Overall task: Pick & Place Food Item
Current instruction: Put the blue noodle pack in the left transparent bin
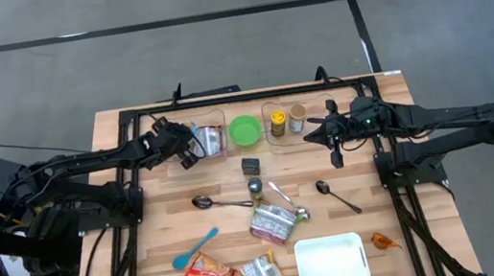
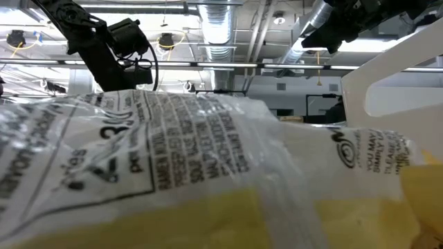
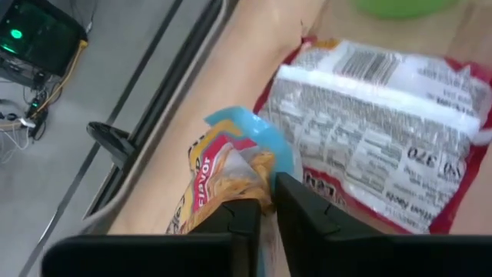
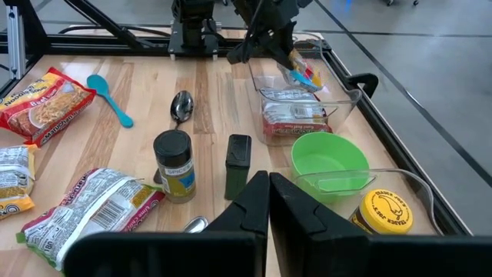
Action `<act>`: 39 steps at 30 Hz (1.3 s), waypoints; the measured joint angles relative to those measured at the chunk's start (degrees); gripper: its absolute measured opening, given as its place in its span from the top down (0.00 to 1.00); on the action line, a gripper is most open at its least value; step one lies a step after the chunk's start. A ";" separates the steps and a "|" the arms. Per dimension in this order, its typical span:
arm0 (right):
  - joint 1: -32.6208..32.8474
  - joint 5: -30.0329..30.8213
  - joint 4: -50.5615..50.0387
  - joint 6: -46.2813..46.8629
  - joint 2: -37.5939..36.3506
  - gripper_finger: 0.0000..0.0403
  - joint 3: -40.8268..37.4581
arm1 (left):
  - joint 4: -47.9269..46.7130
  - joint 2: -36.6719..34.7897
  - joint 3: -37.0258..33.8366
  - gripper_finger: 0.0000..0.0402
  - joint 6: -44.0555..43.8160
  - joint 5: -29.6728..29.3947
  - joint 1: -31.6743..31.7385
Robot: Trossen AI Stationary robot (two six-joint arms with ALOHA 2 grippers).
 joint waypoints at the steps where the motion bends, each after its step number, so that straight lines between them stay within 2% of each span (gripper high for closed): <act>1: 0.00 0.00 -0.02 0.00 0.02 0.99 0.00 | -0.43 0.00 0.00 0.89 -0.03 0.03 0.00; 8: 0.00 0.00 0.00 -0.02 0.00 0.99 0.00 | -0.71 -0.02 0.00 0.80 -0.56 0.01 -0.15; 14: 0.00 0.00 -0.01 -0.02 0.01 0.99 0.00 | -0.47 -0.49 0.02 0.75 -3.30 0.41 -0.13; 20: -0.02 0.00 -0.04 -0.02 0.00 0.99 0.00 | -0.57 -2.59 0.03 0.76 -5.04 8.08 -0.15; 29: -0.07 0.00 -0.04 -0.12 0.00 0.99 0.00 | -2.24 -9.27 0.02 0.75 -7.82 13.98 -0.15; 35: -0.07 0.00 0.00 -0.47 0.02 0.99 -0.01 | 6.12 -12.98 0.03 0.77 -14.55 13.72 -0.15; 39: -0.07 0.00 0.00 -0.44 0.02 0.99 0.00 | 12.17 -12.03 0.06 0.83 -17.59 13.08 -0.15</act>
